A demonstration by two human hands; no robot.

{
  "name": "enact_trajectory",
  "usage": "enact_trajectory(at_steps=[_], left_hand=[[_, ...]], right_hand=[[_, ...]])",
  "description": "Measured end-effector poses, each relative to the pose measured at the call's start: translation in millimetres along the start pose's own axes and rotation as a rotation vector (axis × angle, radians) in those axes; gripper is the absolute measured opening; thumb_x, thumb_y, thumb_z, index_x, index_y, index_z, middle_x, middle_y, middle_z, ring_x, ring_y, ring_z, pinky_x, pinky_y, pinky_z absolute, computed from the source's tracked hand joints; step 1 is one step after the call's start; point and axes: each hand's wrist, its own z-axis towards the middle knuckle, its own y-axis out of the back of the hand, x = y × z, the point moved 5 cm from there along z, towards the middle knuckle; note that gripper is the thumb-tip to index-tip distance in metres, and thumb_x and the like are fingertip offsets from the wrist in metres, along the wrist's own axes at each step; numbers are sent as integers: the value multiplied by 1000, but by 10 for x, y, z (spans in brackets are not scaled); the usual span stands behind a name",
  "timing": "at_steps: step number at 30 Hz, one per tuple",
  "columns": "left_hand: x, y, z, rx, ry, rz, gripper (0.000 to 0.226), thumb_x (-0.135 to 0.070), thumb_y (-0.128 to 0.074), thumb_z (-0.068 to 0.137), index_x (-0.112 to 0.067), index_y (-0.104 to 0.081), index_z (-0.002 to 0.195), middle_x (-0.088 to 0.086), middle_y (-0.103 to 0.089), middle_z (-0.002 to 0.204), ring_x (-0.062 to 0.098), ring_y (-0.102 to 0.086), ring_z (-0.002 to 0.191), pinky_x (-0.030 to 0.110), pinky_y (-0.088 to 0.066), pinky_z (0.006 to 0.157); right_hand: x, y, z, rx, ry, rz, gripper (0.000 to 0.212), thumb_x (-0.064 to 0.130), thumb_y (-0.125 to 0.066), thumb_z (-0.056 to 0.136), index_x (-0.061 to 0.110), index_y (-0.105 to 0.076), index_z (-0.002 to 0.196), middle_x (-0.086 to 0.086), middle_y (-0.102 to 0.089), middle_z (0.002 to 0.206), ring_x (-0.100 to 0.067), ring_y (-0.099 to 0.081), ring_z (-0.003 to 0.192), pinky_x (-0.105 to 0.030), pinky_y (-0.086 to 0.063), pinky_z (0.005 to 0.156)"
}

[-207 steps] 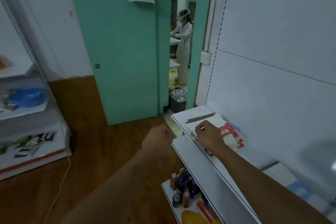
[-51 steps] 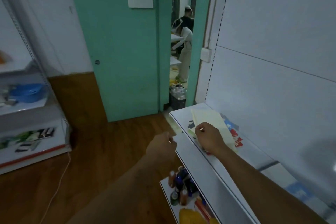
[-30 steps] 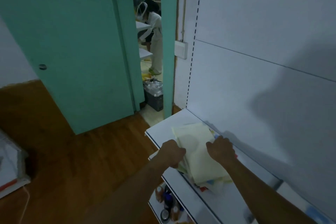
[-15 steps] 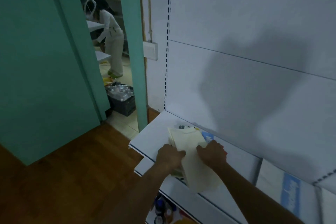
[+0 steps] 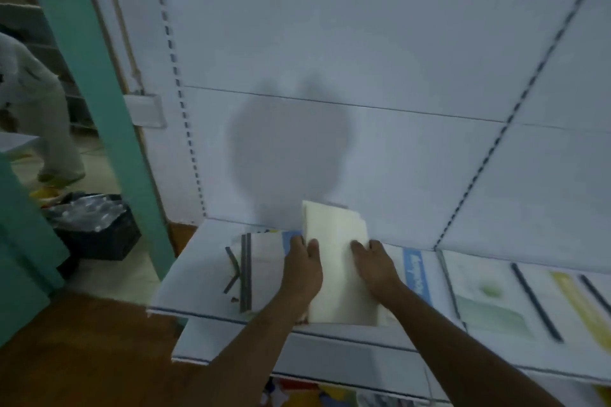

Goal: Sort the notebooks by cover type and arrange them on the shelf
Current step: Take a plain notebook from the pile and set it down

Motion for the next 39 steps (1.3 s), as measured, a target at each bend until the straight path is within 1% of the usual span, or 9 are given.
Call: enact_trajectory(at_steps=[8,12,16,19,22,25,29,32,39], left_hand=[[-849,-1868,-837,378,-217,-16,28,-33,-33,102,-8,-43,95,4,-53,83,16,-50,72,29,-37,61],[-1133,-2745,-1432,522,-241,11,29,-36,-35,101,-10,-42,90,0,-49,76,18,-50,72,29,-36,61],[-1434,-3646,-2127,687,-199,27,30,-37,-39,99,-8,-47,103,11,-59,100,23,-52,85,29,-38,71],[-1625,-4308,-2714,831,-210,78,34,-34,-45,97,-7,-47,117,11,-60,114,23,-54,91,29,-40,75],[-1790,-4898,-3225,911,-274,132,34,-25,-51,92,-8,-49,121,10,-61,117,21,-56,94,28,-42,76],[-1906,-5382,-3677,1009,-274,104,35,-17,-52,91,-9,-47,125,6,-59,118,15,-54,93,27,-42,74],[-2023,-5911,-4071,1085,-295,116,39,-15,-52,91,-13,-41,128,3,-57,117,17,-55,95,29,-45,77],[-2113,-6343,-4184,1126,-314,143,41,-15,-50,92,-16,-37,130,3,-56,119,17,-55,96,29,-45,75],[-2365,-7445,-3946,1108,-320,170,37,-13,-48,91,-20,-38,126,4,-57,120,19,-55,94,30,-45,78]], right_hand=[[-1211,1989,-490,-359,-202,125,58,54,-39,93,7,-47,126,-13,-56,123,-29,-55,103,-32,-41,85],[-1905,2830,-880,-493,-289,217,48,46,-44,89,8,-53,117,-13,-58,115,-27,-58,94,-36,-46,83],[-2629,3631,-1334,-670,-373,341,29,31,-50,91,6,-53,107,-10,-58,100,-18,-53,77,-33,-44,77],[-3159,4259,-1682,-802,-435,348,31,33,-50,93,10,-48,114,-7,-55,99,-22,-53,85,-33,-41,78],[-3647,4831,-1969,-876,-460,338,45,35,-50,94,11,-39,131,-4,-52,109,-22,-52,93,-37,-45,84],[-4117,5309,-2173,-938,-494,359,47,35,-50,94,11,-38,132,-6,-55,117,-24,-56,97,-40,-49,85],[-4580,5753,-2286,-969,-533,396,49,35,-49,94,9,-37,134,-4,-52,111,-23,-54,95,-36,-44,77],[-4864,6033,-2254,-985,-549,421,47,34,-49,95,8,-38,133,-5,-52,110,-22,-52,93,-34,-42,76],[-5219,6800,-1602,-994,-575,337,50,32,-46,97,10,-31,140,-12,-49,133,-27,-52,104,-37,-41,83]])
